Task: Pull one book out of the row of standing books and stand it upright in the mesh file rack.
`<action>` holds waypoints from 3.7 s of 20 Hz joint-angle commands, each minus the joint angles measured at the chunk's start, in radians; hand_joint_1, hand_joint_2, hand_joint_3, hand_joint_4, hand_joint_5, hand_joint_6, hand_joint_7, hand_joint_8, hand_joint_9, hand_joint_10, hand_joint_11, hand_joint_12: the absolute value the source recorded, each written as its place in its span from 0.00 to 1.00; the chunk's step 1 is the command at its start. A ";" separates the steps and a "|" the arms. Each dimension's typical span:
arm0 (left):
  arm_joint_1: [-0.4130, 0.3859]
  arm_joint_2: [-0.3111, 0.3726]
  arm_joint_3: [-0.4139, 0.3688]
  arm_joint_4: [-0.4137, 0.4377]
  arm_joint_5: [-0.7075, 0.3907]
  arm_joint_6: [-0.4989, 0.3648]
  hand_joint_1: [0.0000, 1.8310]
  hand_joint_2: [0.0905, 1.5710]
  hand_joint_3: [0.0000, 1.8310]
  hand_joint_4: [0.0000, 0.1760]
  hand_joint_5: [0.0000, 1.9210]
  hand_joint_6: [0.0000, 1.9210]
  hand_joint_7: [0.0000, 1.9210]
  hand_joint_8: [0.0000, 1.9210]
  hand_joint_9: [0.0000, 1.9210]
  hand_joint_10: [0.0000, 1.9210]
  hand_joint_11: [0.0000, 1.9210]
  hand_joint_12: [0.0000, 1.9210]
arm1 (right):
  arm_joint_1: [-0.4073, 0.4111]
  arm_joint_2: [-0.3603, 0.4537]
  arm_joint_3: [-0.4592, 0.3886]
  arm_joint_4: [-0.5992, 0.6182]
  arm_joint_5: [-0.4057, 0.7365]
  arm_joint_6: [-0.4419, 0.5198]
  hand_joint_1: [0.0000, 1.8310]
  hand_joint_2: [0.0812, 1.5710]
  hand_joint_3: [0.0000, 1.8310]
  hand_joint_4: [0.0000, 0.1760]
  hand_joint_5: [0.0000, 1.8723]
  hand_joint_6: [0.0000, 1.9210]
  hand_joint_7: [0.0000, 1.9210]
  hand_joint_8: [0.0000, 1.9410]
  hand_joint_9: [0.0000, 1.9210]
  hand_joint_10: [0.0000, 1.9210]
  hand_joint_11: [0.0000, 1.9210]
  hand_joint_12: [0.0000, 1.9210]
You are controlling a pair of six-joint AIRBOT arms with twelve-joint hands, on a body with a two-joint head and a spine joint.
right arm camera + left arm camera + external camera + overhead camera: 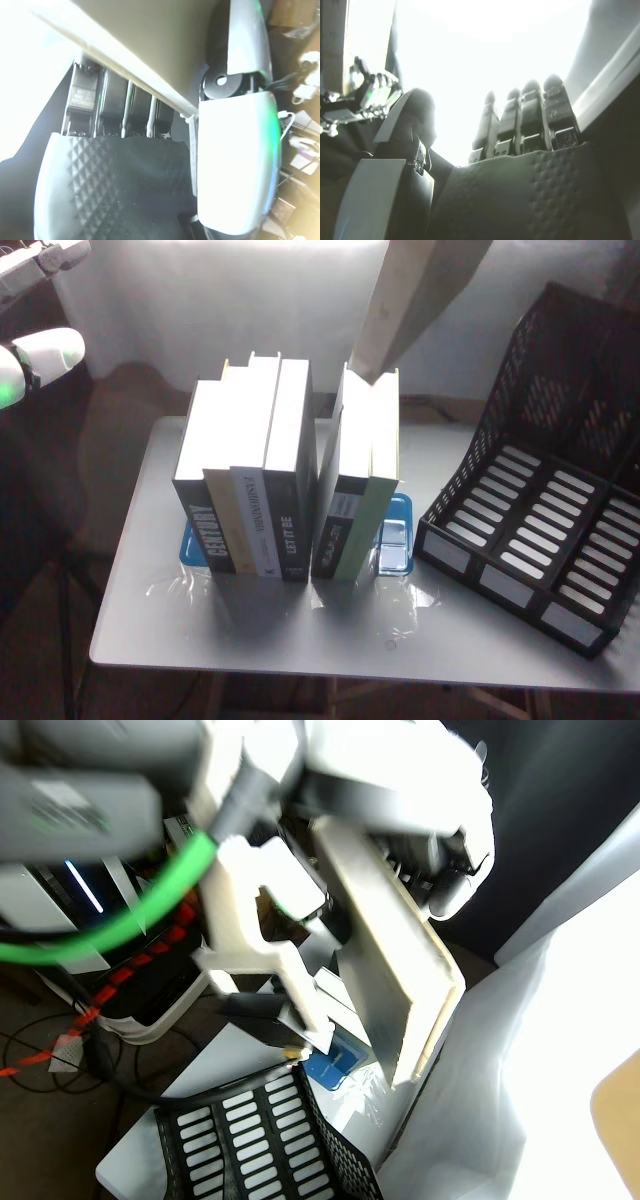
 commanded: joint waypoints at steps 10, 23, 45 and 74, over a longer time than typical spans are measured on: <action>-0.024 -0.002 0.006 -0.021 -0.104 -0.004 0.21 0.92 0.00 0.15 0.05 0.00 0.00 0.00 0.00 0.00 0.00 0.00 | 0.148 0.148 -0.082 -0.309 -0.113 0.216 0.74 0.74 0.00 0.00 0.44 0.64 0.45 0.58 0.40 0.76 0.13 0.92; -0.028 -0.005 0.000 -0.010 -0.095 -0.004 0.24 0.92 0.00 0.08 0.05 0.00 0.00 0.00 0.00 0.00 0.00 0.00 | 0.225 0.249 -0.141 -0.591 -0.107 0.392 0.74 0.75 0.00 0.00 0.41 0.59 0.43 0.63 0.40 0.82 0.27 0.95; -0.017 -0.009 -0.009 -0.006 -0.100 -0.004 0.29 0.92 0.00 0.00 0.05 0.00 0.00 0.00 0.00 0.00 0.00 0.00 | -0.075 0.182 -0.086 -0.697 -0.140 0.481 0.75 0.71 0.00 0.00 0.45 0.50 0.49 0.54 0.50 0.74 0.47 0.93; 0.043 -0.039 0.002 -0.023 -0.170 -0.004 0.40 0.92 0.00 0.00 0.05 0.00 0.00 0.00 0.00 0.00 0.00 0.00 | -0.409 -0.120 0.177 -0.682 -0.278 0.481 0.73 0.74 0.00 0.00 0.44 0.58 0.44 0.61 0.45 0.75 0.38 0.91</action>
